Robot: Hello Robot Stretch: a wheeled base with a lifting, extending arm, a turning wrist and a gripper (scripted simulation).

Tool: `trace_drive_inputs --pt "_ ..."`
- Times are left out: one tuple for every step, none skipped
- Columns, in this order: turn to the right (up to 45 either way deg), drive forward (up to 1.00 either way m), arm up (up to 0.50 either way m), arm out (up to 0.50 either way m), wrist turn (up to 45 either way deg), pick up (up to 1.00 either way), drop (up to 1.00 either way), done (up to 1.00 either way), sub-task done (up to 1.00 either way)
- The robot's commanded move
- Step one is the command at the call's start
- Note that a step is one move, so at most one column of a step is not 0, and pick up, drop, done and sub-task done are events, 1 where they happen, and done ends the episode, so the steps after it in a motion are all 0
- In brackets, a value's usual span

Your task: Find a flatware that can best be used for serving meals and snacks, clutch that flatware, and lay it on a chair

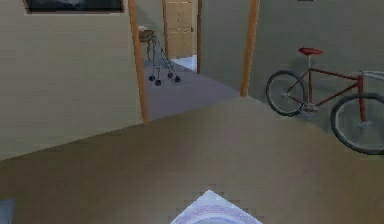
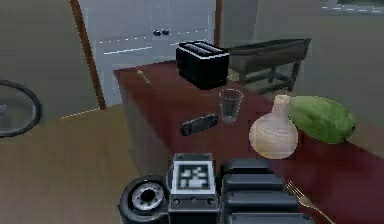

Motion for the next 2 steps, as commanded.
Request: trace_drive_inputs --pt "0.0 0.15 0.0 0.0 0.0 0.0 0.0 0.0 0.0" --pt "0.0 1.0 0.0 0.0 0.0 0.0 0.0 0.0 0.0"
